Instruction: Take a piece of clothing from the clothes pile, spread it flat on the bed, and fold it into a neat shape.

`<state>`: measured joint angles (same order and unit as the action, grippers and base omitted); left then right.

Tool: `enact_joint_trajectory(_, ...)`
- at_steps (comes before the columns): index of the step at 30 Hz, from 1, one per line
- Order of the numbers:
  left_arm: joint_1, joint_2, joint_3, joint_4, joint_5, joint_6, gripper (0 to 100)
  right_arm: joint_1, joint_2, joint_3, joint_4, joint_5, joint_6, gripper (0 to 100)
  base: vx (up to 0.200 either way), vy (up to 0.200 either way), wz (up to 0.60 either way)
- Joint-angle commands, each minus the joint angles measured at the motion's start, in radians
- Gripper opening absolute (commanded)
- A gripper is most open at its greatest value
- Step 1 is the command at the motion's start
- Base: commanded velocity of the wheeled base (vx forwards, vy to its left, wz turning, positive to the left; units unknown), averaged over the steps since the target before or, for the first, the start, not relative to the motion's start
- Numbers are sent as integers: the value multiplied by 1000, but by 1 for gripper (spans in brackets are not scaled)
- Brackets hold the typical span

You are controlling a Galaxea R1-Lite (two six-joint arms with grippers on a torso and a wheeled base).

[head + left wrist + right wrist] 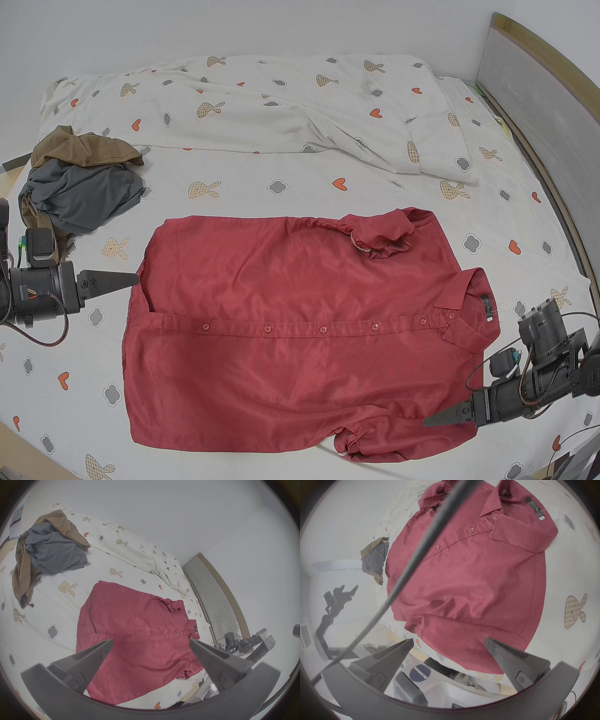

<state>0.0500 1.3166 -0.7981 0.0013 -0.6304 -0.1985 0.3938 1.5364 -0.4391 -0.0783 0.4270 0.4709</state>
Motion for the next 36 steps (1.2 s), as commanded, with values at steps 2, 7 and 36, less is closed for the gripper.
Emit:
enact_joint_trajectory(2,-2,10,2,0,0,1,100,28,41,185,-150,19,-78,100,0,0,0)
enact_joint_trajectory(7,-2,21,7,-1,0,2,100,30,28,263,-173,62,-135,100,0,0,0)
enact_joint_trajectory(36,-18,39,13,-3,1,4,100,56,73,267,-163,165,-261,100,0,0,0)
